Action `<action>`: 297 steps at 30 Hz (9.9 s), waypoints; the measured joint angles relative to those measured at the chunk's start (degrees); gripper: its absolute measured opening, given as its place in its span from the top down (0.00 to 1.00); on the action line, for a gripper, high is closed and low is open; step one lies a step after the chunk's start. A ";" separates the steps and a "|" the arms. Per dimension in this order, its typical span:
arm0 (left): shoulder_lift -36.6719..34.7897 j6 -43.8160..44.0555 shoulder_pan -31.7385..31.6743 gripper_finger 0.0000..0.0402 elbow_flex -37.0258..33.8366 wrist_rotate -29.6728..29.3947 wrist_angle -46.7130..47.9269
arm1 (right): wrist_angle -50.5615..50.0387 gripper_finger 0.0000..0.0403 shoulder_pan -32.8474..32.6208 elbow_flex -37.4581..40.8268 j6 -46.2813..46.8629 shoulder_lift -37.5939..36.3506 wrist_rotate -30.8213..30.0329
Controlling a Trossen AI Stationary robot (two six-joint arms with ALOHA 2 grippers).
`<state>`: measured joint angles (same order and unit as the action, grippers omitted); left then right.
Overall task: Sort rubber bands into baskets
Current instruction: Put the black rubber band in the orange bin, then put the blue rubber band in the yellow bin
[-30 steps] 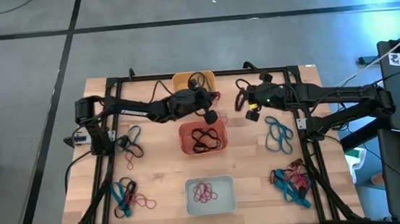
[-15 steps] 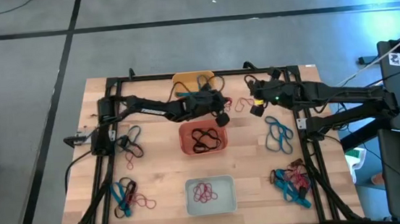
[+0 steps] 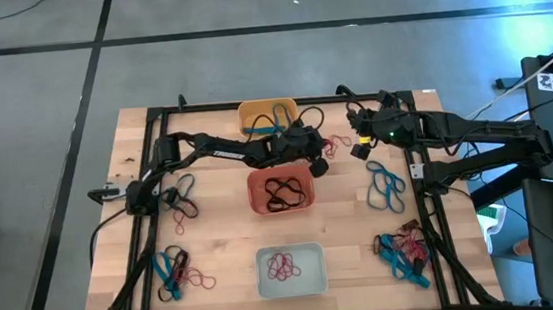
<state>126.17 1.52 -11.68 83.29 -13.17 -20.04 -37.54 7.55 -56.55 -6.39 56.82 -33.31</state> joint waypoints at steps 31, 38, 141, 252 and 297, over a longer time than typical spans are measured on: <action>-30.88 -1.98 13.71 0.61 -11.36 -7.77 26.72 | 1.09 0.95 -0.02 0.00 0.76 0.04 14.17; -40.40 2.50 19.22 0.61 -24.36 -9.95 23.23 | 7.20 0.95 -0.02 0.00 2.13 0.05 22.19; -61.81 2.92 31.80 0.61 -50.07 -19.26 1.06 | -25.35 0.38 -18.47 6.53 55.37 18.22 28.59; -61.79 2.61 31.67 0.61 -50.05 -19.23 1.22 | 38.25 0.98 11.33 -11.69 4.37 32.94 18.37; -61.79 1.44 31.41 0.61 -50.05 -19.23 1.50 | 25.60 0.55 1.78 -11.35 5.83 29.43 23.86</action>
<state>64.38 2.96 19.73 33.23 -32.40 -18.54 -11.93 9.33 -67.91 -0.56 86.25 -9.45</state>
